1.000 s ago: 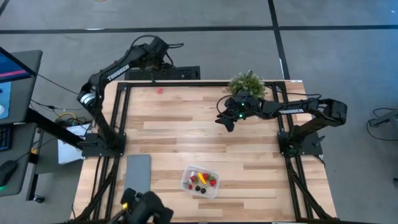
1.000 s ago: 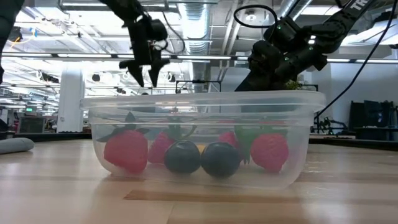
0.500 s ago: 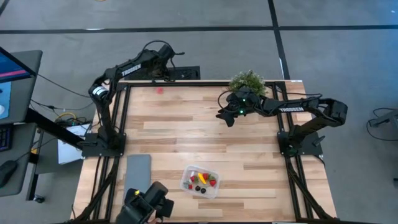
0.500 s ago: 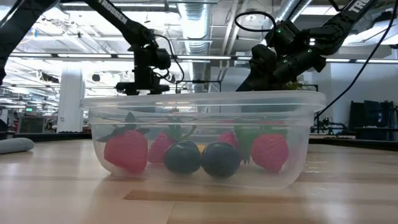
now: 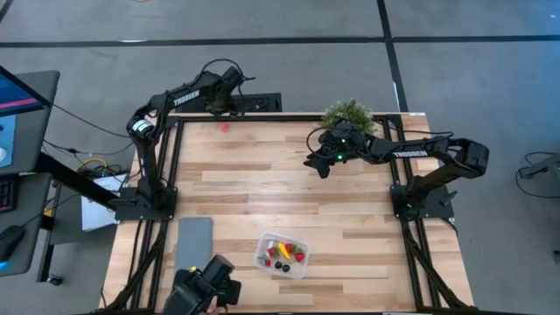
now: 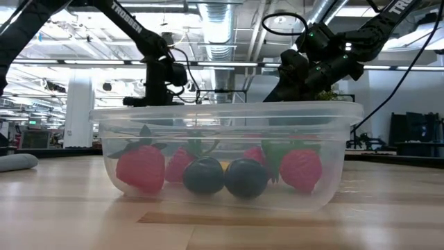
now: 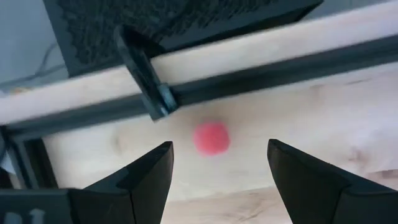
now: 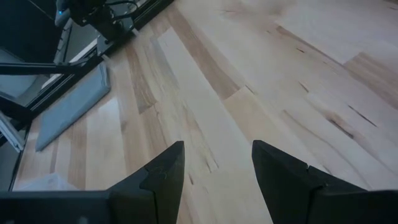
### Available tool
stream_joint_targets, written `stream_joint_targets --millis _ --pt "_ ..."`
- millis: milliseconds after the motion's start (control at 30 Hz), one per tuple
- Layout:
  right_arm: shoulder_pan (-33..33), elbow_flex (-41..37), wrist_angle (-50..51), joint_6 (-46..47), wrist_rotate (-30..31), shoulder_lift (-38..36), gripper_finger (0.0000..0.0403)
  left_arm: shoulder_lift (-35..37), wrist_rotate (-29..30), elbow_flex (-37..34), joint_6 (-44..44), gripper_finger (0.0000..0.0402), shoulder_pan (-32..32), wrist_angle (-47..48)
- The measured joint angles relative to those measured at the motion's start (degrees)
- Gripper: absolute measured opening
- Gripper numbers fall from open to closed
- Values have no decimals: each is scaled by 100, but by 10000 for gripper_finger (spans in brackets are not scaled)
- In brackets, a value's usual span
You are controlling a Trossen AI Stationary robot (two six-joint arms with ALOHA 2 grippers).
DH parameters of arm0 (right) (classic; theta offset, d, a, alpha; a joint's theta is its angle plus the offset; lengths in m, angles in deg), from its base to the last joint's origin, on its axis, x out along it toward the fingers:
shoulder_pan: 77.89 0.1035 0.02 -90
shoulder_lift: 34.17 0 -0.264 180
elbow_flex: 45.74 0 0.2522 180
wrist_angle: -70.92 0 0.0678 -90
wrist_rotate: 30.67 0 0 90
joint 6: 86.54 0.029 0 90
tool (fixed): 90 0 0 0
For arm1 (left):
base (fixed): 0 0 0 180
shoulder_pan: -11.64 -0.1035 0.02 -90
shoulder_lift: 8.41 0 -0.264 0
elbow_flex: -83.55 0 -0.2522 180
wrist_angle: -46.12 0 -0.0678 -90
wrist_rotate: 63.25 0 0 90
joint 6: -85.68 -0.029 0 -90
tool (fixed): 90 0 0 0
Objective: Pick and placing Produce into tupperware
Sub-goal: Put the peach into the transparent bin
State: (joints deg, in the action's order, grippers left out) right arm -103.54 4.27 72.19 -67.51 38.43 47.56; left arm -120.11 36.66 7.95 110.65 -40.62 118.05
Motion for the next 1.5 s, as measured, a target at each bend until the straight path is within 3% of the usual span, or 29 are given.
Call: stream_joint_targets --millis 233,433,1167,1500 --pt "15 0 0 -2 0 0 212 -4 -283 -633 307 252 -152 -164" --pt "13 0 -2 -4 0 2 212 0 -671 -1022 509 251 -163 -953" --pt "15 0 -2 -9 -2 0 212 -14 -407 -1031 582 251 -179 -1053" --pt "12 0 -4 -13 -2 0 212 -639 -567 -996 624 227 -160 -1102"
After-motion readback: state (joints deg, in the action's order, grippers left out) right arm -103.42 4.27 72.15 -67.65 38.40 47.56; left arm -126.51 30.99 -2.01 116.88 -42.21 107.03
